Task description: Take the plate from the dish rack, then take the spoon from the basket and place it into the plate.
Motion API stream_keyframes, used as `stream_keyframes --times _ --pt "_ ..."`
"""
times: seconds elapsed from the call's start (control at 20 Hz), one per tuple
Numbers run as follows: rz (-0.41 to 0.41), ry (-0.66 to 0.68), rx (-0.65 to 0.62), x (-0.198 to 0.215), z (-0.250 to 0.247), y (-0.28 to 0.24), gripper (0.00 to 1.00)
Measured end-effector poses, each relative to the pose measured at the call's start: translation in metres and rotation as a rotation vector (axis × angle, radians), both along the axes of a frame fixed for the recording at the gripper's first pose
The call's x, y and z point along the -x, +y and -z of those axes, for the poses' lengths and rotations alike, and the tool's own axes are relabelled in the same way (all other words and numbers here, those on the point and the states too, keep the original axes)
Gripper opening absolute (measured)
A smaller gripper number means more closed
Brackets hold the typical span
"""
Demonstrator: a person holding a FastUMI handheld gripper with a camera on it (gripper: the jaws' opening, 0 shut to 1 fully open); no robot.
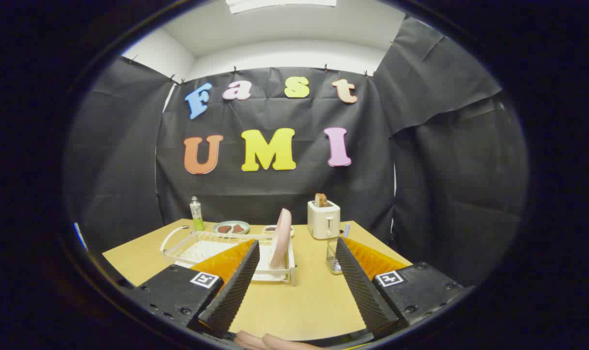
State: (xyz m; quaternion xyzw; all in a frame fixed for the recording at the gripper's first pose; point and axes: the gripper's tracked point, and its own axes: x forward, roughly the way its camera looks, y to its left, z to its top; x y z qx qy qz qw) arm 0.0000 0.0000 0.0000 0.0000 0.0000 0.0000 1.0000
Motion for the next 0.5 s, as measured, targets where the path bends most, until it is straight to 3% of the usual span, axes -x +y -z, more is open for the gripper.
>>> stream_keyframes --times 0.5 --pt "0.008 0.026 -0.014 -0.011 0.010 -0.015 1.00"
